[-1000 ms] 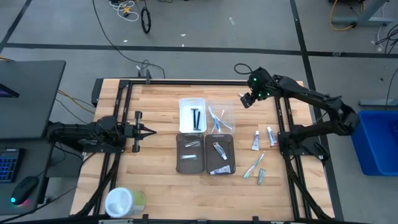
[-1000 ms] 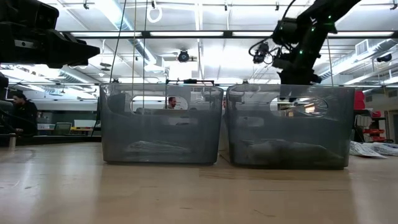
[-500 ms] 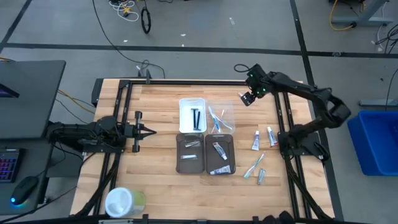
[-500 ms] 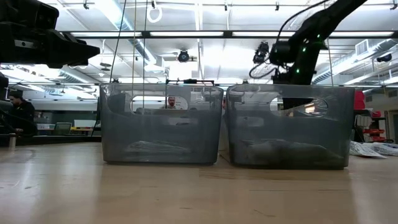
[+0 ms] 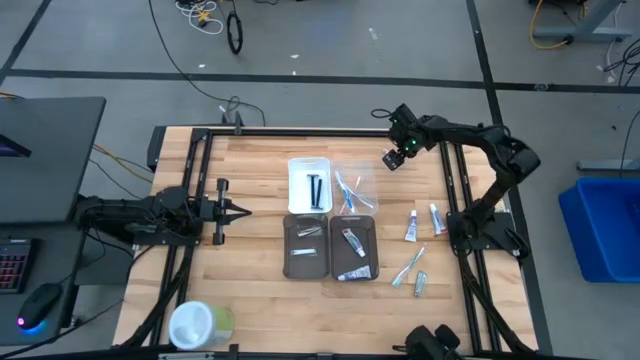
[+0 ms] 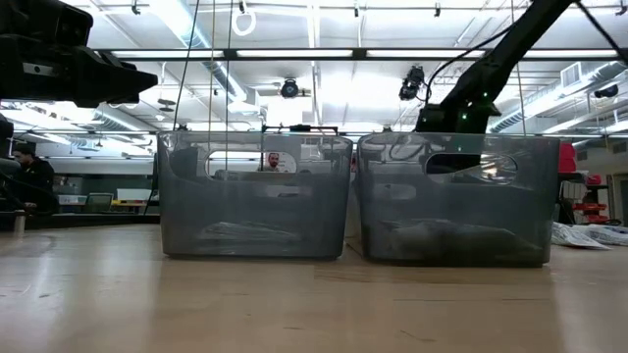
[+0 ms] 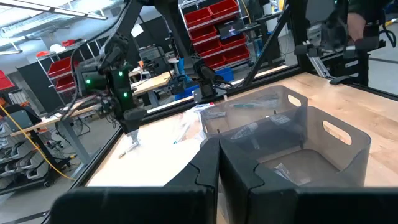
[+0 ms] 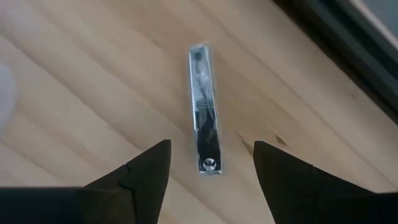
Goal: Pick & Place Travel size toiletries
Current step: Put the silver nail cutter into the left black bin
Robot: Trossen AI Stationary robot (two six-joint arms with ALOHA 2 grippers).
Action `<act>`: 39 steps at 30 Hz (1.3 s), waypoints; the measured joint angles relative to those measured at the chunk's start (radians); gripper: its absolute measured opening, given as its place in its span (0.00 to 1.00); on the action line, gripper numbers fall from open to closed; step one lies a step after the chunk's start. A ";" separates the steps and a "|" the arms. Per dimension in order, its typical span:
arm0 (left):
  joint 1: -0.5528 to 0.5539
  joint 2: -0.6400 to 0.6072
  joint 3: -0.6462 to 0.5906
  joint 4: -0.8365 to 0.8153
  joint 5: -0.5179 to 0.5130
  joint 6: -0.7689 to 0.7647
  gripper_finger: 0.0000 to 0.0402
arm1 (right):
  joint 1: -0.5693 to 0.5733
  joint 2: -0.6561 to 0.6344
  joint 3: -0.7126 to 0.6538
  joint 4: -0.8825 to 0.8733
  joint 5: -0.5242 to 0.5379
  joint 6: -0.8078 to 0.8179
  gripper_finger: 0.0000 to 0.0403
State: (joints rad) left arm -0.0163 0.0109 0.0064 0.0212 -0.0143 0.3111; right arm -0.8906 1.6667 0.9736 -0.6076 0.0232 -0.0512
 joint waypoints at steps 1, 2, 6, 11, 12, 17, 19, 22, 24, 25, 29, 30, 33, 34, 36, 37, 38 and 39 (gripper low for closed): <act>0.000 0.000 0.000 0.000 0.000 0.000 0.04 | 0.001 0.011 0.000 0.003 0.004 -0.016 0.60; 0.000 0.000 0.000 0.000 0.000 0.000 0.04 | 0.002 0.021 0.000 0.004 0.015 -0.026 0.60; 0.000 0.000 0.000 0.000 0.000 0.000 0.04 | 0.002 0.049 0.000 0.004 0.060 -0.051 0.62; 0.000 0.000 0.000 0.000 0.000 0.000 0.04 | 0.006 0.074 0.000 0.021 0.055 -0.055 0.61; 0.000 0.000 0.000 0.000 0.000 0.000 0.04 | 0.008 0.082 0.000 0.023 0.054 -0.057 0.60; 0.000 0.000 0.000 0.000 0.000 0.000 0.04 | 0.021 0.108 0.003 0.032 0.051 -0.070 0.53; 0.000 0.000 0.000 0.000 0.000 0.000 0.04 | 0.023 0.110 0.003 0.036 0.051 -0.073 0.49; 0.000 0.000 0.000 0.000 0.000 0.000 0.04 | 0.023 0.111 0.002 0.037 0.048 -0.073 0.42; 0.000 0.000 0.000 0.000 0.000 0.000 0.04 | 0.024 0.111 0.002 0.037 0.045 -0.073 0.36; 0.000 0.000 0.000 0.000 0.000 0.000 0.04 | 0.024 0.112 0.002 0.037 0.043 -0.072 0.33; 0.000 0.000 0.000 0.000 0.000 0.000 0.04 | 0.025 0.112 0.001 0.036 0.036 -0.070 0.23; 0.000 0.000 0.000 0.000 0.000 0.000 0.04 | 0.025 0.112 0.001 0.035 0.036 -0.070 0.21; 0.000 0.000 0.000 0.000 0.000 0.000 0.04 | 0.025 0.101 0.000 0.032 0.037 -0.070 0.16; 0.000 0.000 0.000 0.000 0.000 0.000 0.04 | 0.025 0.096 -0.001 0.033 0.040 -0.070 0.16; 0.000 0.000 0.000 0.000 0.000 0.000 0.04 | 0.024 0.083 -0.004 0.037 0.063 -0.062 0.16; 0.000 0.000 0.000 0.000 0.000 0.000 0.04 | 0.022 0.073 -0.004 0.036 0.073 -0.055 0.16; 0.000 0.000 0.000 0.000 0.000 0.000 0.04 | 0.020 0.058 -0.004 0.032 0.074 -0.051 0.17; 0.000 0.000 0.000 0.000 0.000 0.000 0.04 | 0.020 0.044 -0.004 0.027 0.078 -0.044 0.17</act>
State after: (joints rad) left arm -0.0166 0.0109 0.0063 0.0212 -0.0139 0.3111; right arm -0.8707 1.7105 0.9699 -0.5802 0.1017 -0.0954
